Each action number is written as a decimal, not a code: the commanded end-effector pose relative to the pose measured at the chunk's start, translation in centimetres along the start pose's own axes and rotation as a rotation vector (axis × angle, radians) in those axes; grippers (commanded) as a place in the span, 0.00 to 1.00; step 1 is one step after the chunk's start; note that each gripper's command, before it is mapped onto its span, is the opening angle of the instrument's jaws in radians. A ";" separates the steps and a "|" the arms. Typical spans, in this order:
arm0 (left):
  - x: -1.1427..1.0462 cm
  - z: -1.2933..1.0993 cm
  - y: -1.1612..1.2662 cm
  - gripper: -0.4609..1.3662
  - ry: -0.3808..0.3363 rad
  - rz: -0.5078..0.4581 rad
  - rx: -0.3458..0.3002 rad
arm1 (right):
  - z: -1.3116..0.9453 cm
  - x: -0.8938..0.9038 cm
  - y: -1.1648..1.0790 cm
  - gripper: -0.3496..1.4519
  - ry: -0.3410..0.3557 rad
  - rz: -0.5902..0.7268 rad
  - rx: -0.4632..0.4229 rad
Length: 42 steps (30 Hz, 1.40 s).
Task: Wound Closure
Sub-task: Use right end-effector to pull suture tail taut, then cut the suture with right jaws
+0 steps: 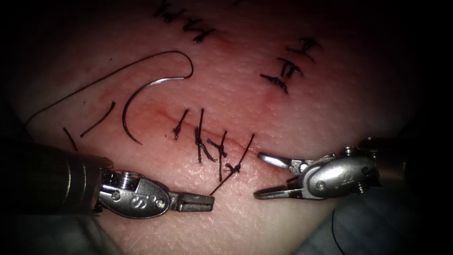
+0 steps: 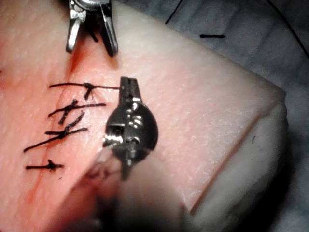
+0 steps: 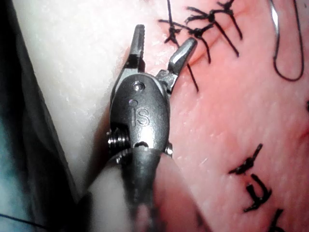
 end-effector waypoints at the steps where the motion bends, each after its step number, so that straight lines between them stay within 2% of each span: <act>1: 0.00 0.01 0.00 0.06 0.000 -0.001 -0.006 | 0.00 0.00 0.00 0.80 0.000 0.000 0.002; 10: 0.08 0.02 0.02 0.06 0.001 -0.006 -0.009 | 0.09 0.02 -0.06 0.87 -0.003 -0.003 -0.005; 25: 0.27 0.10 0.04 0.06 0.014 -0.021 -0.036 | 0.33 0.07 -0.17 0.88 -0.026 -0.061 0.028; 42: 0.34 0.20 0.06 0.06 0.021 -0.025 -0.034 | 0.95 0.05 -0.31 0.87 0.003 -0.099 0.043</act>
